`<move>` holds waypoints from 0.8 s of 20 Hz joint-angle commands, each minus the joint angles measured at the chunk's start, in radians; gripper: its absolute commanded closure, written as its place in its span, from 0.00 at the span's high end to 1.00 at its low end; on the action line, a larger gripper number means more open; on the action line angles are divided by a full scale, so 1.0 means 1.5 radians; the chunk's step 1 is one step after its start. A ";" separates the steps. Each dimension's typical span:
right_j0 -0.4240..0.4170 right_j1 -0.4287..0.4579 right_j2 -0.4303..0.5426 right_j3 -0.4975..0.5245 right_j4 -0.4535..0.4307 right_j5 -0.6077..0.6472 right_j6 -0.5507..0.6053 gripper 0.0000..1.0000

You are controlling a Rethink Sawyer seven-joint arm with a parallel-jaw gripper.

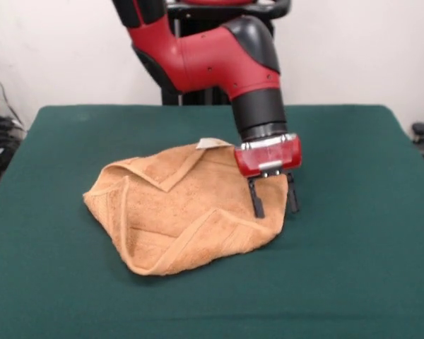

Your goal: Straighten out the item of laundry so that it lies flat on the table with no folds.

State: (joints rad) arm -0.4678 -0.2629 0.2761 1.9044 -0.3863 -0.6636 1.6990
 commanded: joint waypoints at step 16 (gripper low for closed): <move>0.010 0.029 0.054 -0.139 -0.001 0.120 0.110 1.00</move>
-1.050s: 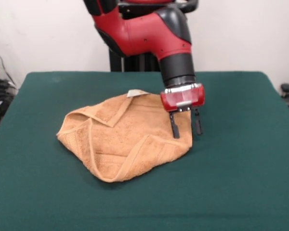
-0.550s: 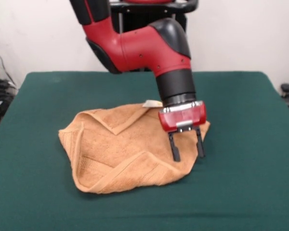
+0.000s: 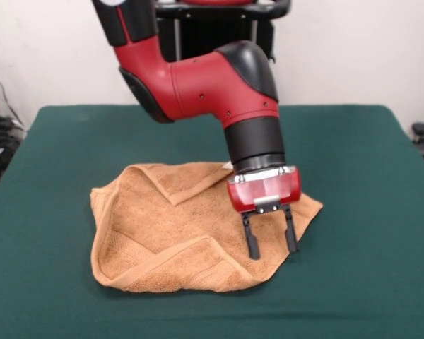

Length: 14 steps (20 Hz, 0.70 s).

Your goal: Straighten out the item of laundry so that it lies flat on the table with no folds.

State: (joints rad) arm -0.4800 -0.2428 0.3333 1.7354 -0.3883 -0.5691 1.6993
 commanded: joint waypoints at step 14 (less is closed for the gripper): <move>0.054 -0.303 -0.034 0.300 0.082 0.149 0.152 1.00</move>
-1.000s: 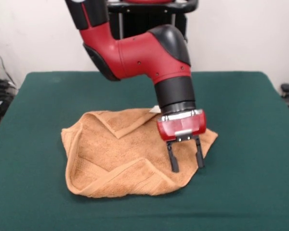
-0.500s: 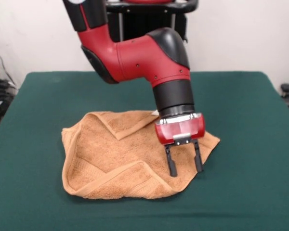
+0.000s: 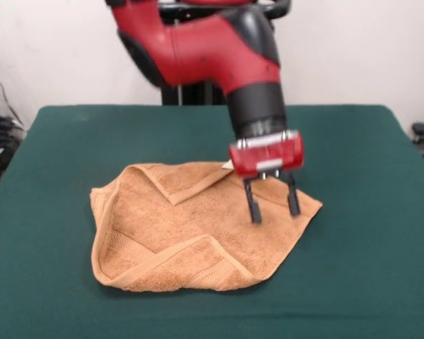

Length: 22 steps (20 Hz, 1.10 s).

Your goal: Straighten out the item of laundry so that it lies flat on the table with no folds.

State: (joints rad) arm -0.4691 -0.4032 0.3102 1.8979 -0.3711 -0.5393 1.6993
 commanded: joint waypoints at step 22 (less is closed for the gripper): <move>-0.017 -0.137 -0.039 0.144 0.002 0.054 0.111 1.00</move>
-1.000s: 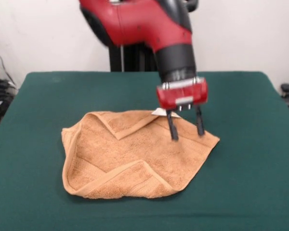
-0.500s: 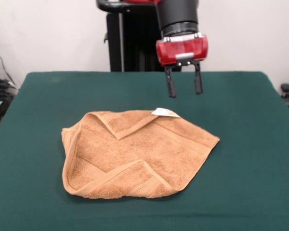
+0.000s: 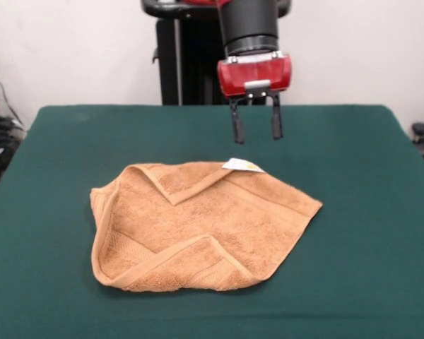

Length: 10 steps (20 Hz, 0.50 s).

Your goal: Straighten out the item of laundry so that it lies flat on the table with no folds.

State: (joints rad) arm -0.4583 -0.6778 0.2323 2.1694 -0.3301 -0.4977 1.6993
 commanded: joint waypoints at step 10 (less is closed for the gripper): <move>-0.002 0.157 -0.084 -0.054 -0.082 -0.053 0.071 1.00</move>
State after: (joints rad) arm -0.5182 -0.5841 0.1550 2.1513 -0.4180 -0.5080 1.6993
